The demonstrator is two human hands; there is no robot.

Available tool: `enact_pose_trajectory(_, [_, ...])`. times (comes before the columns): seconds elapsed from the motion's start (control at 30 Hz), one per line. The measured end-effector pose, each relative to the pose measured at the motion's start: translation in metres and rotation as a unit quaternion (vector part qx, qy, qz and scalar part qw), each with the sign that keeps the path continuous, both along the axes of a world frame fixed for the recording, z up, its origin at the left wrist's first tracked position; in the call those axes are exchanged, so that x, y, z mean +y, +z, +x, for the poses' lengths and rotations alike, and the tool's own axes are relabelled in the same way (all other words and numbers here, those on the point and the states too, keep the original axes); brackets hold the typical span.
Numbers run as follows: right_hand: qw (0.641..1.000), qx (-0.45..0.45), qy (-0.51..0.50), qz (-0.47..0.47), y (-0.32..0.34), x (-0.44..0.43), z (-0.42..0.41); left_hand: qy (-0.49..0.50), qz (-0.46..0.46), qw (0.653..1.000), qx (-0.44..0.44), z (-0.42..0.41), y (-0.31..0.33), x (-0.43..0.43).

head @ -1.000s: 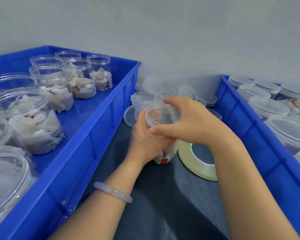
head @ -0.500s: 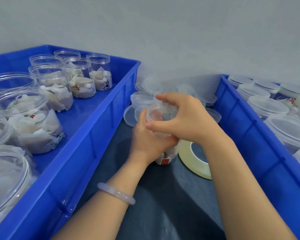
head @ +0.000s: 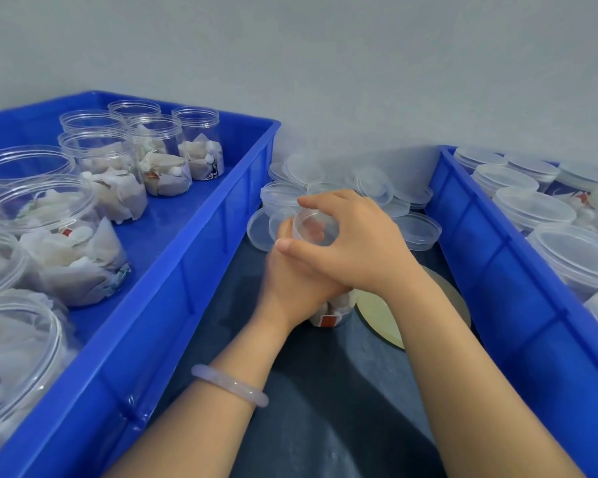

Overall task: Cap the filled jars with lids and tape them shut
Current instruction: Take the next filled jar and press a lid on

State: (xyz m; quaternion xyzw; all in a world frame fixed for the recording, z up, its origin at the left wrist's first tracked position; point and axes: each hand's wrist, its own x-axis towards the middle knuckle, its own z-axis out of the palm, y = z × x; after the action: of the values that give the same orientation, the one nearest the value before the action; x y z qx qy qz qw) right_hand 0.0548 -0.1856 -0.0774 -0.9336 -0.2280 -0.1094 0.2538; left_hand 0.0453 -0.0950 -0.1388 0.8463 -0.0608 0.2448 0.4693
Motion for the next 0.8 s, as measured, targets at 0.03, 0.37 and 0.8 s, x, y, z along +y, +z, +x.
enact_pose_trajectory(0.03, [1.000,0.002,0.002,0.001,0.001,0.000,0.000,0.001,0.031,1.000,0.005,0.000,0.003,0.000])
enact_pose_trajectory(0.37, [0.998,-0.040,-0.029,0.048,-0.007,0.003,-0.001,0.006,0.018,0.999,0.026,0.004,-0.001,0.001])
enact_pose_trajectory(0.8, [0.960,0.196,-0.188,-0.073,-0.054,-0.054,0.001,0.034,-0.237,0.971,-0.011,0.006,-0.014,0.014])
